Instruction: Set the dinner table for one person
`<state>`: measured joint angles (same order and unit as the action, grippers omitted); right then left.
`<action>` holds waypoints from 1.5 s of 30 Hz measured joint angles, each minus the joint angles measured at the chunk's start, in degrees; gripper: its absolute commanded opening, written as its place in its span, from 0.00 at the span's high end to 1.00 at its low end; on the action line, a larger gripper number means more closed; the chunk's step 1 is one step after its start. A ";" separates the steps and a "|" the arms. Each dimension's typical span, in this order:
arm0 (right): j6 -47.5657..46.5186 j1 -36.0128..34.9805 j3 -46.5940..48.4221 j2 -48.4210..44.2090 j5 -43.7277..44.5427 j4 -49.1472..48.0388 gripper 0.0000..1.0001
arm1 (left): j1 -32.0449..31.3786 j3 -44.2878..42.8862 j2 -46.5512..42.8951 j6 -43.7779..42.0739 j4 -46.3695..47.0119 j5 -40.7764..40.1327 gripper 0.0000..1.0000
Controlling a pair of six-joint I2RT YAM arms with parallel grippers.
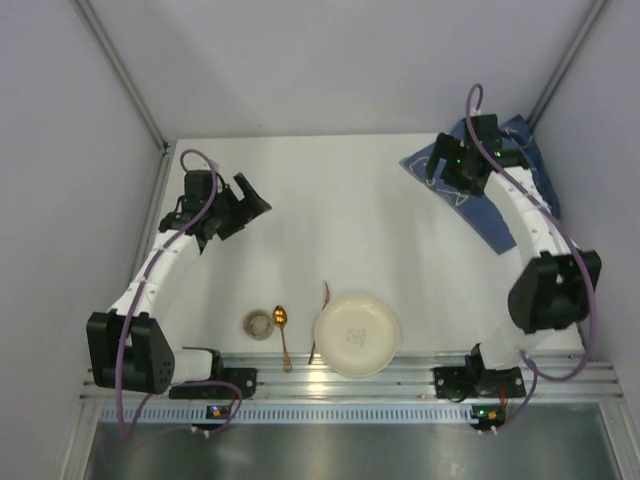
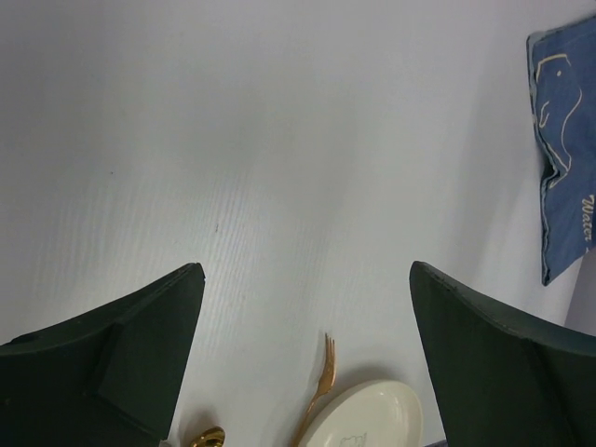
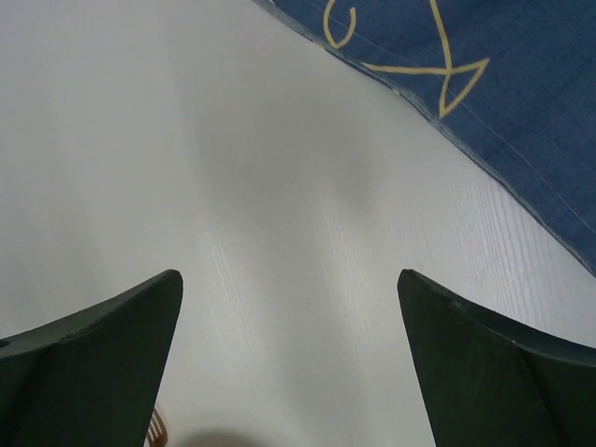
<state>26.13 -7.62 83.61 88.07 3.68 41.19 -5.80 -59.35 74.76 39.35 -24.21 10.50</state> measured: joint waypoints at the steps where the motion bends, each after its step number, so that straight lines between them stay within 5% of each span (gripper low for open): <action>1: -0.17 0.31 3.48 4.17 -0.70 0.44 0.00 | -0.61 0.00 0.00 -0.39 -0.15 0.00 0.04; 10: 1.09 9.40 26.67 35.28 -3.06 7.06 0.00 | -2.40 -2.86 2.08 -3.32 -3.17 -2.27 0.04; 21: 0.48 12.04 42.99 50.18 0.15 12.85 0.02 | -3.04 -6.69 4.39 -2.78 -9.18 -5.66 0.05; 26: -0.61 10.60 44.74 53.51 2.56 15.34 0.21 | -4.07 -6.91 4.39 -1.64 -10.97 -6.62 0.03; 30: -1.97 8.87 46.16 54.55 4.66 16.15 0.66 | -5.90 -6.91 4.37 -1.53 -12.83 -7.93 0.03; 34: -2.51 6.34 46.34 54.66 5.42 16.31 0.93 | -6.69 -6.49 3.80 -1.51 -14.34 -9.03 0.03; 39: -2.03 2.56 46.56 54.66 2.93 16.74 1.00 | -6.67 -5.70 2.12 -1.57 -15.08 -10.25 0.04; 45: 4.00 -3.02 44.19 53.86 -12.02 13.33 1.00 | -6.67 -5.40 1.57 -2.60 -15.19 -10.84 0.04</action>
<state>30.13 -10.63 127.81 141.93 -8.34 54.52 -12.47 -64.75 76.34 36.75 -39.40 -0.34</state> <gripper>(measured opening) 0.012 0.966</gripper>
